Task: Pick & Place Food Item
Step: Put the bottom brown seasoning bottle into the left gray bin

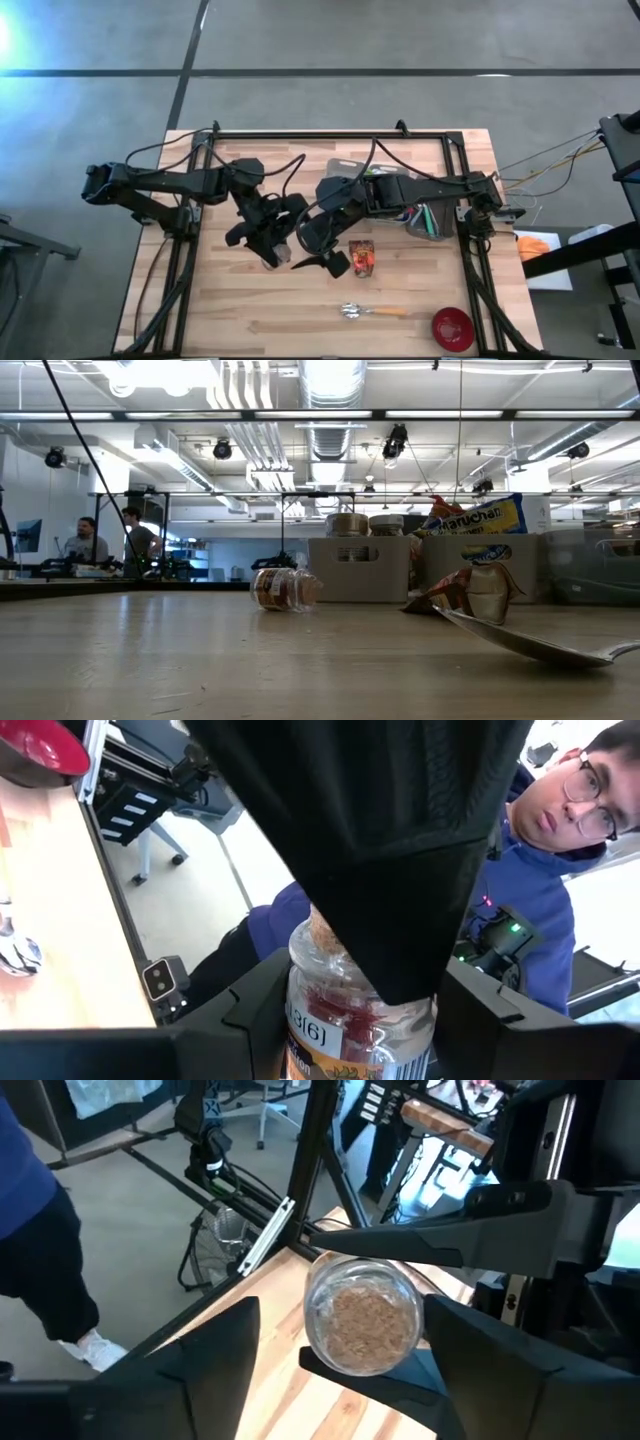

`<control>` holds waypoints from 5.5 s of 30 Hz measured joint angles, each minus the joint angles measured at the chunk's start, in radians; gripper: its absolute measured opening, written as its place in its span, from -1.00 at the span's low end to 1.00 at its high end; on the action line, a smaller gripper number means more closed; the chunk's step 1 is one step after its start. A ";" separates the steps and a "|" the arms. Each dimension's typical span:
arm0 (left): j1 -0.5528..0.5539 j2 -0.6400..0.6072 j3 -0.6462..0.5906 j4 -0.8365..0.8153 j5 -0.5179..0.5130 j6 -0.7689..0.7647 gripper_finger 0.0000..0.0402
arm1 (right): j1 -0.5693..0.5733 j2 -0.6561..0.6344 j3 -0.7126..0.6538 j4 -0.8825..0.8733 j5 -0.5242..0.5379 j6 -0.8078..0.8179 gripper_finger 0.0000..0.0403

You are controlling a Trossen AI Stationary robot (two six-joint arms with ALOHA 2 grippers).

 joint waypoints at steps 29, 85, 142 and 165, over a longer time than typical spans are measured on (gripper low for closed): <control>-0.010 0.000 0.000 0.016 0.006 -0.001 -0.10 | 0.002 0.000 -0.004 0.024 0.026 0.010 -0.08; 0.005 -0.035 0.213 0.094 -0.697 0.267 -0.10 | 0.099 -0.234 0.127 -0.309 0.521 0.877 -0.73; 0.010 -0.062 0.214 0.152 -0.700 0.305 -0.10 | -0.009 -0.136 0.084 -0.024 0.465 0.807 0.45; 0.008 -0.061 0.214 0.159 -0.700 0.262 -0.10 | -0.013 -0.120 0.081 0.007 0.408 0.751 -0.04</control>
